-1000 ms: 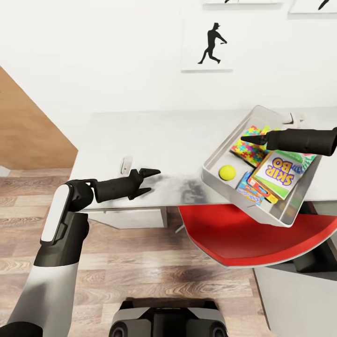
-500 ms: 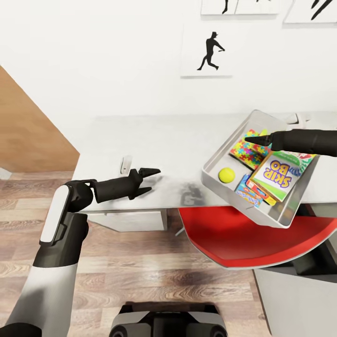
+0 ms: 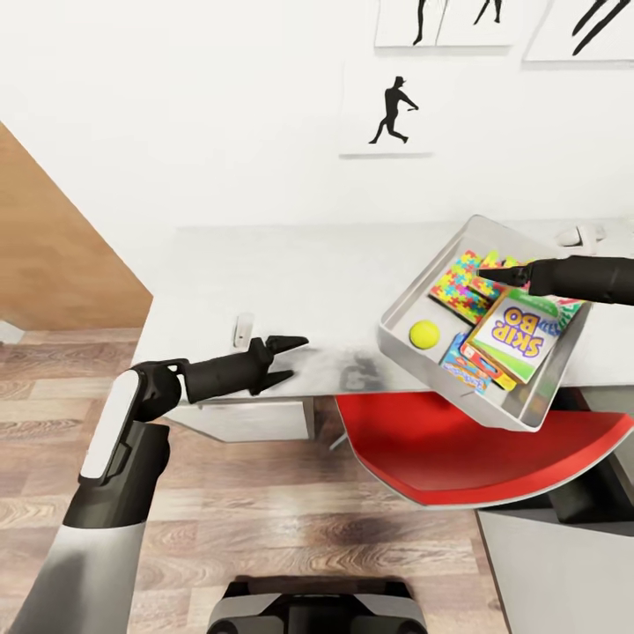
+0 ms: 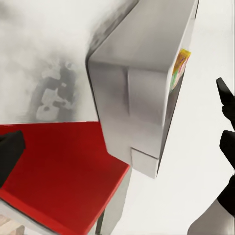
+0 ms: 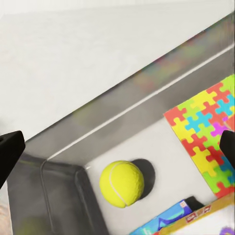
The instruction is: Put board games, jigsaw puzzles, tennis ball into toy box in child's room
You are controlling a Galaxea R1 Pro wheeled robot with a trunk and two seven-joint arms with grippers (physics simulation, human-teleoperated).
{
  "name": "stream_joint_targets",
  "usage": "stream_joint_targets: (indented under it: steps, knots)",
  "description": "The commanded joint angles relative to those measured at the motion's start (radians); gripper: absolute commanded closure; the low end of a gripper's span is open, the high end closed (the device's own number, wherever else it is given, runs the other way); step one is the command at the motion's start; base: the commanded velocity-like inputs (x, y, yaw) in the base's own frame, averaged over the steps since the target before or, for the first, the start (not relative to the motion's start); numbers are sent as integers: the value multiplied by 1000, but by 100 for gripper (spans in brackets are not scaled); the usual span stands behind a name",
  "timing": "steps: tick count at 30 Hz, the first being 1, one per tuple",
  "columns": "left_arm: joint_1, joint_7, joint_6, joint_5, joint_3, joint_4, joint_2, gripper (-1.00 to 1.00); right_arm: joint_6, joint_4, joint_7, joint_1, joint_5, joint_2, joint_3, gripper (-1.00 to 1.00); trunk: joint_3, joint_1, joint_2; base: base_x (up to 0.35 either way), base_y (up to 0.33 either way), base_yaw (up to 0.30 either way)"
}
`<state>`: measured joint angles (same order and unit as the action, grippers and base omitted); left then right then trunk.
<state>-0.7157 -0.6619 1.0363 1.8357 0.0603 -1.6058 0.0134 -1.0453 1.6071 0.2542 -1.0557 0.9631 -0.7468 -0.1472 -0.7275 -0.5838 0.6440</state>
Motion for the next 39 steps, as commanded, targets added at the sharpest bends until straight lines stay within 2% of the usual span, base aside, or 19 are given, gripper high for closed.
stream_joint_targets:
  steps: [1,6,14,25,39]
  knots:
    - [3,-1,2,8,3,-1,0,-100,-2,0,11,3,-10,-2,6,-100,1,0,1,0,0,0]
    - [34,20,1,3,19,-1,0,-100,-2,1,11,17,-9,-7,29,-100,9,0,1,-18,0,1]
    - [70,33,0,-8,28,-1,-7,-100,-2,2,12,32,-6,-8,43,-100,18,0,1,-50,0,20]
    - [87,38,1,-15,32,0,-31,-100,-2,2,14,36,4,0,83,-100,21,0,1,-15,0,6]
    - [92,38,2,-16,32,0,-46,-100,-2,1,18,43,16,-4,100,-100,22,0,1,-42,86,-14]
